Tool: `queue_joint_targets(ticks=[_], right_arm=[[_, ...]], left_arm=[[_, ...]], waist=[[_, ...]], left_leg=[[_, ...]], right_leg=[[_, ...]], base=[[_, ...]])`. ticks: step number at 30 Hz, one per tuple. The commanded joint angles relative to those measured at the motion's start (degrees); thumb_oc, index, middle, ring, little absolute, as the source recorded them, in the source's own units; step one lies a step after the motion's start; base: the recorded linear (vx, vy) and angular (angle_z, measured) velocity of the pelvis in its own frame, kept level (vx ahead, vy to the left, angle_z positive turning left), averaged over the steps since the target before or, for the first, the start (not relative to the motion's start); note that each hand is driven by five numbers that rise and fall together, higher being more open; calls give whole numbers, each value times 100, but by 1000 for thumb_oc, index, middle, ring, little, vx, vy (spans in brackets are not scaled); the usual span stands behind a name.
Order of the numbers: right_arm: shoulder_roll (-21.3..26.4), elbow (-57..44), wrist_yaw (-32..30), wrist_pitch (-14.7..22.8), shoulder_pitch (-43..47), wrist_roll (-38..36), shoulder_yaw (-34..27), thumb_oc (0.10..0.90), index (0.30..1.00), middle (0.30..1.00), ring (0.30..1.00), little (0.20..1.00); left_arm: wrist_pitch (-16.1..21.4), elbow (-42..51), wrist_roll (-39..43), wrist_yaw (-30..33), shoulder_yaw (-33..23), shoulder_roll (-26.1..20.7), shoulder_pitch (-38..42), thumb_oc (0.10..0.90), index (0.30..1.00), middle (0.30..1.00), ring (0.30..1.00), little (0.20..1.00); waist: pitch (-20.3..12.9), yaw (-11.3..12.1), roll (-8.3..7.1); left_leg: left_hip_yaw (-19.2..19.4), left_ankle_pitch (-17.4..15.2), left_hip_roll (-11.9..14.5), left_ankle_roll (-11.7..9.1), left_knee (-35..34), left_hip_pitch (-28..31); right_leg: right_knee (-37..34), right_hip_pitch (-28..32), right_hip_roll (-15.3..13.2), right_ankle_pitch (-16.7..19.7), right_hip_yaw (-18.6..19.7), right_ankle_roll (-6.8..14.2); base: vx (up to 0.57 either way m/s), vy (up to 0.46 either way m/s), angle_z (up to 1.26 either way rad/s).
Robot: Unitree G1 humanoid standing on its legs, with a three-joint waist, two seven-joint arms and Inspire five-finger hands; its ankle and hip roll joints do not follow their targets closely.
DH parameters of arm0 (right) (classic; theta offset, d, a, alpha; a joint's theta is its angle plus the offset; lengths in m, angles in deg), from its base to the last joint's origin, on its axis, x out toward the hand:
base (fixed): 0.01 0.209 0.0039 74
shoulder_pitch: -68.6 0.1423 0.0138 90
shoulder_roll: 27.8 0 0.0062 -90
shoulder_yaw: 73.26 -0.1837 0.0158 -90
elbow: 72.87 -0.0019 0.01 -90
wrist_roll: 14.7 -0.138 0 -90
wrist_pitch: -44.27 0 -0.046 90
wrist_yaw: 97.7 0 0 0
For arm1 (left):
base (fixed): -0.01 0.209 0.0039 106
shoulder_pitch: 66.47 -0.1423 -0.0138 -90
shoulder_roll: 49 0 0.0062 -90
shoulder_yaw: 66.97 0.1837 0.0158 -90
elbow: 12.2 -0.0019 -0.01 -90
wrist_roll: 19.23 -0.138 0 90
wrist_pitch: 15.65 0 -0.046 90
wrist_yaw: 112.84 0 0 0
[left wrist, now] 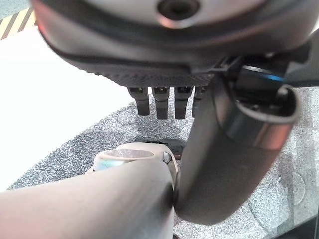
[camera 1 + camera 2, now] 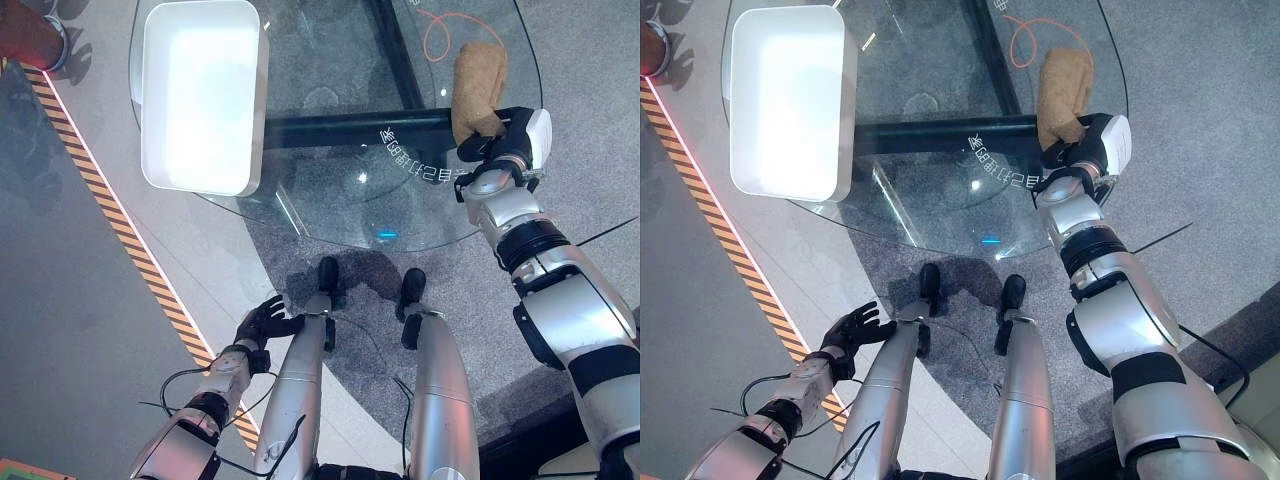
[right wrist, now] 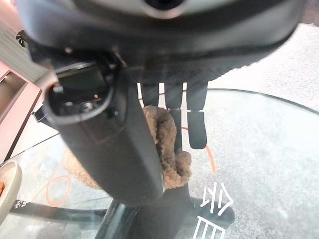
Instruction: Wipe the table with a cloth and put it in the basket.
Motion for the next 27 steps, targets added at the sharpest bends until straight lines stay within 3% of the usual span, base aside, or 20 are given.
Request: queue_joint_targets(ticks=[1, 17, 27], right_arm=[[37, -617, 475, 309, 260, 697, 468, 100, 300, 300, 300, 200], [-165, -1803, 1464, 877, 189, 2620, 1387, 100, 300, 300, 300, 200], [-364, -2213, 1987, 1011, -9, 3038, 1820, 100, 300, 300, 300, 200]], left_arm=[[-63, -21, -56, 139, 108, 107, -238, 800, 900, 900, 900, 900], [-56, 117, -86, 189, 108, 175, -211, 800, 900, 900, 900, 900], [-118, 183, -112, 244, 131, 198, -140, 800, 900, 900, 900, 900]], waist=[[-114, 76, 247], [-114, 95, 298], [-114, 120, 293]], left_leg=[[361, -572, -342, 342, 515, -130], [330, -475, -406, 322, 379, -86], [318, -435, -430, 318, 307, -62]], right_leg=[[-498, -14, 95, 271, -359, 40], [-583, 0, 67, 287, -377, 65], [-642, 19, 38, 303, -430, 88]], base=[[-86, 0, -1], [-6, 0, 0], [-8, -8, 7]])
